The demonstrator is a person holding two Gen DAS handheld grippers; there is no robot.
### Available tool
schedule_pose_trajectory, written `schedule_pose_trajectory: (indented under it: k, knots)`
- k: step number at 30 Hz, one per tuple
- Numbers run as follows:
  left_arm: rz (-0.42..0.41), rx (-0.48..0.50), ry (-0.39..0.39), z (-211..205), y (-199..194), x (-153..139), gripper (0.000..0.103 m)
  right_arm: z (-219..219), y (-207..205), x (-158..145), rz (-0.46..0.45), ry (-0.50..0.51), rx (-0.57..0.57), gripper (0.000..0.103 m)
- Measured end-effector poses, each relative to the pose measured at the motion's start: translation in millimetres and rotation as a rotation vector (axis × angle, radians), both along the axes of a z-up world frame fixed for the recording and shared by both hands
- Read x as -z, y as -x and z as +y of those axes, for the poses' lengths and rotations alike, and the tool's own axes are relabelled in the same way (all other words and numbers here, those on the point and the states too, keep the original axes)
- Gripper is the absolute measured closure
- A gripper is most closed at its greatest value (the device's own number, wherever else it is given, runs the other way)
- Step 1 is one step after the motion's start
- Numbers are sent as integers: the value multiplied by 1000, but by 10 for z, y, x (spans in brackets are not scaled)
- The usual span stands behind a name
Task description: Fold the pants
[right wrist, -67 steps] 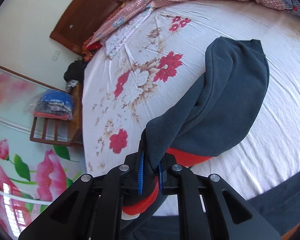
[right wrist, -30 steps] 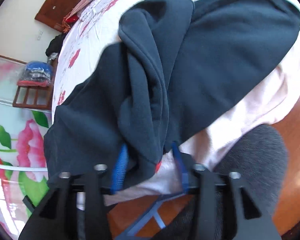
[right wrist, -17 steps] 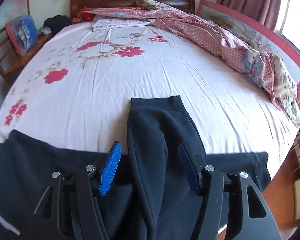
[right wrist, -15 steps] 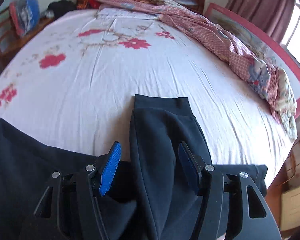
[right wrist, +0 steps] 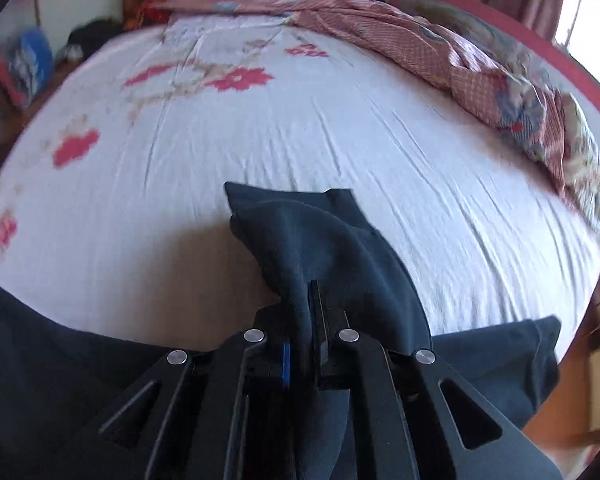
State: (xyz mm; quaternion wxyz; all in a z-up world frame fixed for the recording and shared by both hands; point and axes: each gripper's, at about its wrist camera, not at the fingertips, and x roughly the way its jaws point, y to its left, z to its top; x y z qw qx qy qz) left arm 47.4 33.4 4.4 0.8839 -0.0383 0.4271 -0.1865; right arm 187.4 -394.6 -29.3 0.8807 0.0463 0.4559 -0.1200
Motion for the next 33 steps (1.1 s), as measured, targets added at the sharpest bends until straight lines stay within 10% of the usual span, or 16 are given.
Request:
schedule_pose_trajectory:
  k: [9,18,22,30,33]
  knots:
    - [-14,31,-31,-105,-69,-68,18,-1310,1280,-449,-366,-507,254,97]
    - [-40,43,-90,-187,-91,-152,18,-2023,2131,633,-441,-829,495,96]
    - [-38,25,-97,-149,-88,-175,18,-2116,2379,1123,-363,-931,648,67]
    - [-41,-89,-121,202,-97,14,16,-2102,2734,800,-148,-645,892,58]
    - [-2,-171,-130,475,-119,229,16,-1849,2671,365,-134,-444,806,58]
